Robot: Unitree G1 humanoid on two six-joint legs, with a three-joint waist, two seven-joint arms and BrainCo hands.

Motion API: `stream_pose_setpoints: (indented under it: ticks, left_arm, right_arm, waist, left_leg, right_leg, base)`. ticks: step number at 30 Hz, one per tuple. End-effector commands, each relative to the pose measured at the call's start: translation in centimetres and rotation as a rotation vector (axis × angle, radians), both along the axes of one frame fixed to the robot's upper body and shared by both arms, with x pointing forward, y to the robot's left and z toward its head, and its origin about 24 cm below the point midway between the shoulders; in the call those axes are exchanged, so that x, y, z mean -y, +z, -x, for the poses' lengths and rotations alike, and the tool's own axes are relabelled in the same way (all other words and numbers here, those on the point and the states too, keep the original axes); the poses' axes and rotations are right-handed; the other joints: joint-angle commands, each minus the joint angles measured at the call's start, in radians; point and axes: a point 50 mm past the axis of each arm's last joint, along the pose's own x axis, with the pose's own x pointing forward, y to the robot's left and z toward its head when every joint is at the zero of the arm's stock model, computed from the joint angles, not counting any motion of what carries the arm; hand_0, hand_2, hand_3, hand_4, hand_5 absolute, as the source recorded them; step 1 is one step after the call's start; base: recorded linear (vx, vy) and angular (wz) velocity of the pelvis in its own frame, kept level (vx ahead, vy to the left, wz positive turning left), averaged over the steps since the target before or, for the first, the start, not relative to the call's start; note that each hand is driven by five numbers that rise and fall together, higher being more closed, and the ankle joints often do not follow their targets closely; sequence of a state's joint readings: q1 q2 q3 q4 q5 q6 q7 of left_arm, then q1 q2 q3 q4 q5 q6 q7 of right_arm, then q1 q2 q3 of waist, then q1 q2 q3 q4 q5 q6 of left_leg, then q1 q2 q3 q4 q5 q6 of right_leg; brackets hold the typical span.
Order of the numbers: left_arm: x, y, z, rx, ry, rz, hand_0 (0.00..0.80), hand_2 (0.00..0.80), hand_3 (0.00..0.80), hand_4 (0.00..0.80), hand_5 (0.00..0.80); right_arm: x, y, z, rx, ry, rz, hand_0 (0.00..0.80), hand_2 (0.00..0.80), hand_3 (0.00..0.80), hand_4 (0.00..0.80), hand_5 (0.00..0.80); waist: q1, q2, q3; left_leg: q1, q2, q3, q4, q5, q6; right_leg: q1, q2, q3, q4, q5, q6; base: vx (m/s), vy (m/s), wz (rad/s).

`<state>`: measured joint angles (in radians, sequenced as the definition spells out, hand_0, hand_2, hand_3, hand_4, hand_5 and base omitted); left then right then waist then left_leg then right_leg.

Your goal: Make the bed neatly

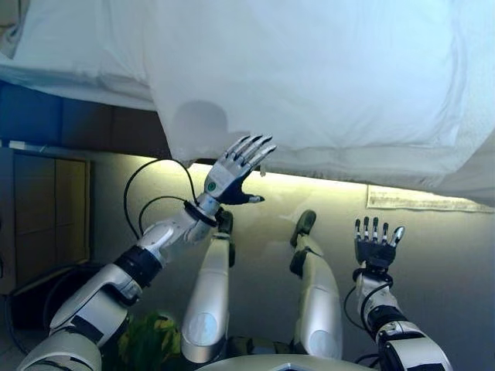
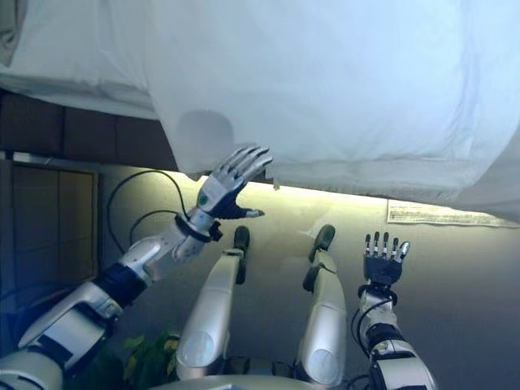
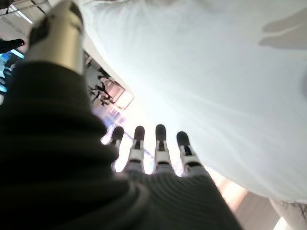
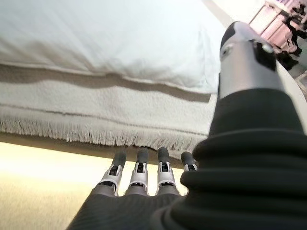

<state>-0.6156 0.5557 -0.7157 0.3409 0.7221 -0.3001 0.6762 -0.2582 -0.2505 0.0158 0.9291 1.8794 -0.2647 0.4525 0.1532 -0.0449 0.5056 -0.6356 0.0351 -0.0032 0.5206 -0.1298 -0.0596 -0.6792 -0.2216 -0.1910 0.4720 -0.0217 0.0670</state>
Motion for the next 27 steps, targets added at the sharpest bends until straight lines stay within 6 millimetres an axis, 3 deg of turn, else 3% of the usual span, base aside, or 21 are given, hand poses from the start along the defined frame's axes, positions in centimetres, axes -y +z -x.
stream_pose_setpoints:
  ticks: [1,8,12,27]
  left_arm:
    - [1.6,3.2,-0.5,0.125,-0.016,0.091,0.000,0.000,0.000,0.000,0.000]
    - [1.6,3.0,-1.5,-0.091,0.041,0.204,0.000,0.000,0.000,0.000,0.000]
    - [1.5,4.2,-1.7,-0.078,0.045,0.250,0.000,0.000,0.000,0.000,0.000]
    - [-1.3,7.6,-1.8,0.544,0.246,0.177,0.000,0.000,0.000,0.000,0.000]
  right_arm:
    - [2.2,1.0,0.2,0.007,-0.069,0.027,0.000,0.000,0.000,0.000,0.000]
    - [1.5,1.4,-0.3,0.043,-0.022,0.021,0.000,0.000,0.000,0.000,0.000]
    - [0.9,2.0,-1.0,0.061,-0.001,0.026,0.000,0.000,0.000,0.000,0.000]
    - [1.8,2.3,-0.4,0.125,0.002,0.035,0.000,0.000,0.000,0.000,0.000]
  waist:
    - [0.005,0.037,0.014]
    - [-0.012,0.035,0.014]
    - [-0.020,0.036,0.014]
    - [-0.039,0.030,0.014]
  left_leg:
    - [-0.060,-0.075,-0.063,-0.136,0.203,0.058]
    - [-0.080,-0.075,-0.047,-0.139,0.202,0.063]
    - [-0.095,-0.068,-0.045,-0.138,0.197,0.062]
    - [-0.168,-0.072,-0.030,-0.072,0.165,0.064]
  right_leg:
    - [-0.003,-0.010,-0.005,0.071,0.077,0.126]
    - [-0.037,-0.011,-0.001,0.064,0.099,0.138]
    - [-0.061,-0.018,-0.002,0.067,0.105,0.145]
    - [-0.142,-0.033,-0.009,0.084,0.117,0.133]
  base:
    - [0.019,-0.021,-0.07]
    - [0.005,-0.006,-0.08]
    - [0.014,-0.021,-0.02]
    - [0.017,-0.004,-0.04]
